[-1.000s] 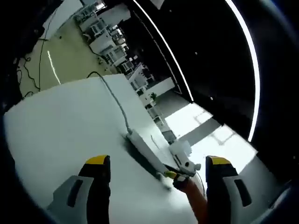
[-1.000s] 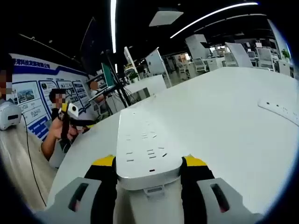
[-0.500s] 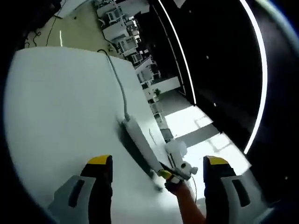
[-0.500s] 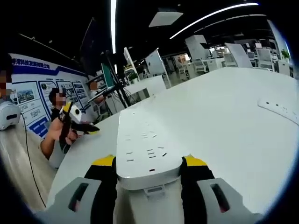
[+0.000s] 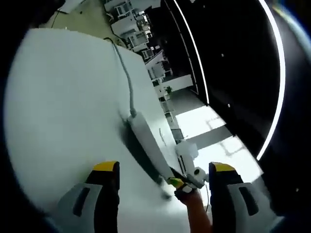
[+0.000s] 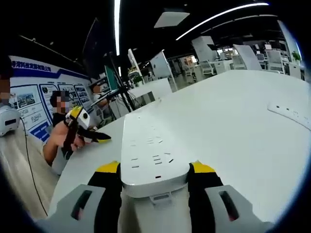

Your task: Pick up the power strip scattered on the table, fix it on the side mounting bracket of the table, and press the switch

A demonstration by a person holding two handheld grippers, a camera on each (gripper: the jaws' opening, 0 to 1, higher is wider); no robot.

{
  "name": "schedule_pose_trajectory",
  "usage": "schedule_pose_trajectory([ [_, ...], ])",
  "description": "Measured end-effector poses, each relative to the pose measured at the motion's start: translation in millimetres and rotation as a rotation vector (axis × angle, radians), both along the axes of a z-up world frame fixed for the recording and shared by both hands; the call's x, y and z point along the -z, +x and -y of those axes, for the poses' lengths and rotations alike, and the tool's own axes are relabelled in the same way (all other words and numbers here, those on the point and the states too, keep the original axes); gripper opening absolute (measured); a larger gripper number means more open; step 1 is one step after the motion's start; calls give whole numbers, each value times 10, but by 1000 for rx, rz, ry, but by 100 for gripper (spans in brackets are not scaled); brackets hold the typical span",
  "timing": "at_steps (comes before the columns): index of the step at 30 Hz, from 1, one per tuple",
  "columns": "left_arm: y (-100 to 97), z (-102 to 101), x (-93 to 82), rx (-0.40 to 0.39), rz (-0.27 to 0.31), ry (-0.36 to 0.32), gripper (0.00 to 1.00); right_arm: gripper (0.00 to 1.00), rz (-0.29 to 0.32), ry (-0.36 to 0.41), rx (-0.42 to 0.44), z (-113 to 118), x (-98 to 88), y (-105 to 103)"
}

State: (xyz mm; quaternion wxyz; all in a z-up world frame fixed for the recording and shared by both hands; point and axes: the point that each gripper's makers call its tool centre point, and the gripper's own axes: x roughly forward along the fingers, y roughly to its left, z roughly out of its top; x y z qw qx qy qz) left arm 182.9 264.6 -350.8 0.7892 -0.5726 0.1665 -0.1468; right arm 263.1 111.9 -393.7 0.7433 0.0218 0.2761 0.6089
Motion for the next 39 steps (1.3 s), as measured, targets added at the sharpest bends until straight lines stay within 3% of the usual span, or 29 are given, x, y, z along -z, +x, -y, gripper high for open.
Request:
schedule_pose_trajectory([
  [2,37,20,-2,-11,-10,-36,79,50,3,-2,0,-1,1,-3],
  [8,178,64,56,-10,-27,0,78,50,10,-5,6,4,5,8],
  [18,359,131,75,-33,-51,-48,75,50,10,-5,6,7,7,16],
  [27,567,57,49,-70,-64,-132,76,50,7,2,8,7,4,9],
  [39,776,74,94,-88,-87,-137,73,50,13,-4,7,8,9,6],
])
